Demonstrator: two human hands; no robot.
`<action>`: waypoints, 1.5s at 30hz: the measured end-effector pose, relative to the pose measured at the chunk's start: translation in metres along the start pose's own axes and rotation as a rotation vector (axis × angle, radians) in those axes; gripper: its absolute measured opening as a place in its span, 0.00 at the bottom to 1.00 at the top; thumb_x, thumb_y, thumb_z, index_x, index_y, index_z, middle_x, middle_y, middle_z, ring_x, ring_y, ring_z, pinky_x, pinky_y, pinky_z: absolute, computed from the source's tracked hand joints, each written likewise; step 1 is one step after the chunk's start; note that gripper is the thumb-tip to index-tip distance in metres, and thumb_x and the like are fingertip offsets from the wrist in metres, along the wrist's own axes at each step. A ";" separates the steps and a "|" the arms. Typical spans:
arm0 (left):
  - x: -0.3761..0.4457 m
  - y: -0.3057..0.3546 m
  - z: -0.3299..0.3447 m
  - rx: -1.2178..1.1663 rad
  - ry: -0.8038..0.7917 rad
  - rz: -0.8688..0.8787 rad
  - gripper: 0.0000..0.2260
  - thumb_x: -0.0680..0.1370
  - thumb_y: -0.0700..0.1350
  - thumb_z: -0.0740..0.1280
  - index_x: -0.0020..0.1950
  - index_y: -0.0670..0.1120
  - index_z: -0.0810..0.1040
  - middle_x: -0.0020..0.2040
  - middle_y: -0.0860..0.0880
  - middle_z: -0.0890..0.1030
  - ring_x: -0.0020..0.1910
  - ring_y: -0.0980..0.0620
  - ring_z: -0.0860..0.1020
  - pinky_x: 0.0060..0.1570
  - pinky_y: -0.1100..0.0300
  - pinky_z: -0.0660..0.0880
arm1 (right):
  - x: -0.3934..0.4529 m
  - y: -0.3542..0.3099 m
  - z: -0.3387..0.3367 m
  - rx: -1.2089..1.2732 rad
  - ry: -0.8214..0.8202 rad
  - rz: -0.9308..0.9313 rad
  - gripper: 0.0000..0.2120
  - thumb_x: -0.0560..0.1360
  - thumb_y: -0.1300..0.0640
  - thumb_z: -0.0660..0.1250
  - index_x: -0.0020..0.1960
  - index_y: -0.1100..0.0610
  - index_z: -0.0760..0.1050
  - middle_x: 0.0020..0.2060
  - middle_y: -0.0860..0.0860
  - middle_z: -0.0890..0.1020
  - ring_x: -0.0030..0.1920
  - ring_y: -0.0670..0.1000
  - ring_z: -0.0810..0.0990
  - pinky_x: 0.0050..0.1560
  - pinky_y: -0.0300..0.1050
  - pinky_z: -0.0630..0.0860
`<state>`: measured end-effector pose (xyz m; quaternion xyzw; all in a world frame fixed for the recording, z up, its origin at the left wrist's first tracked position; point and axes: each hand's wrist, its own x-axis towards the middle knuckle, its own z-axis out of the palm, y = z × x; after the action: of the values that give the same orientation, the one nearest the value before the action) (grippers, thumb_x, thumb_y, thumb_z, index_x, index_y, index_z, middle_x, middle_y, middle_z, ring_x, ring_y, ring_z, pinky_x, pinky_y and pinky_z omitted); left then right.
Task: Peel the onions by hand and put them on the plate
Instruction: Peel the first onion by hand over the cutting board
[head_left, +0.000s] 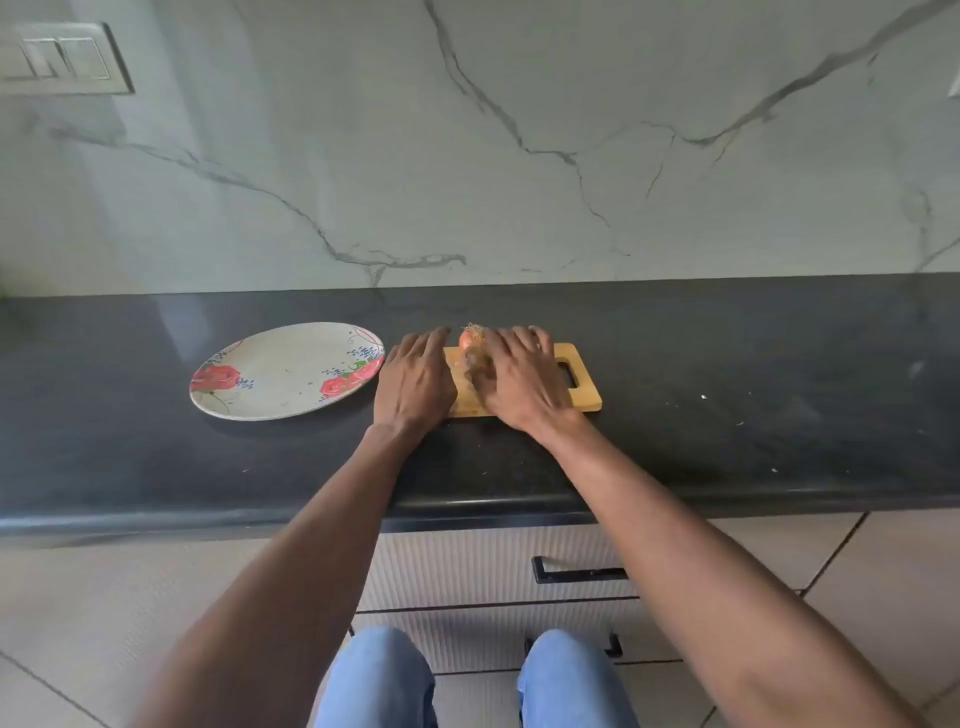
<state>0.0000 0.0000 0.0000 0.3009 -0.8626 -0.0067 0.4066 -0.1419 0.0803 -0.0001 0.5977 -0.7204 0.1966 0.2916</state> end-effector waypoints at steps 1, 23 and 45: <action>0.000 0.000 -0.001 -0.002 0.002 -0.009 0.18 0.78 0.34 0.63 0.68 0.37 0.75 0.60 0.38 0.82 0.60 0.37 0.78 0.58 0.45 0.73 | -0.001 0.000 0.001 -0.004 -0.010 -0.014 0.24 0.78 0.42 0.61 0.62 0.60 0.74 0.55 0.56 0.82 0.56 0.57 0.78 0.65 0.55 0.64; 0.018 -0.029 -0.017 -1.343 -0.027 -0.577 0.16 0.81 0.45 0.69 0.66 0.38 0.78 0.54 0.40 0.85 0.52 0.44 0.84 0.51 0.50 0.81 | 0.033 -0.052 -0.003 0.822 0.229 0.336 0.24 0.69 0.60 0.79 0.62 0.57 0.77 0.56 0.54 0.81 0.53 0.49 0.79 0.52 0.45 0.81; 0.020 -0.040 -0.017 -1.577 -0.049 -0.652 0.13 0.78 0.37 0.70 0.62 0.37 0.80 0.55 0.39 0.85 0.56 0.43 0.84 0.56 0.53 0.81 | 0.039 -0.044 0.001 1.304 0.050 0.556 0.16 0.74 0.67 0.71 0.61 0.58 0.81 0.54 0.52 0.85 0.57 0.48 0.82 0.61 0.43 0.78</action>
<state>0.0226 -0.0394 0.0151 0.1629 -0.4844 -0.7287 0.4560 -0.1041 0.0413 0.0219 0.4397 -0.5750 0.6687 -0.1702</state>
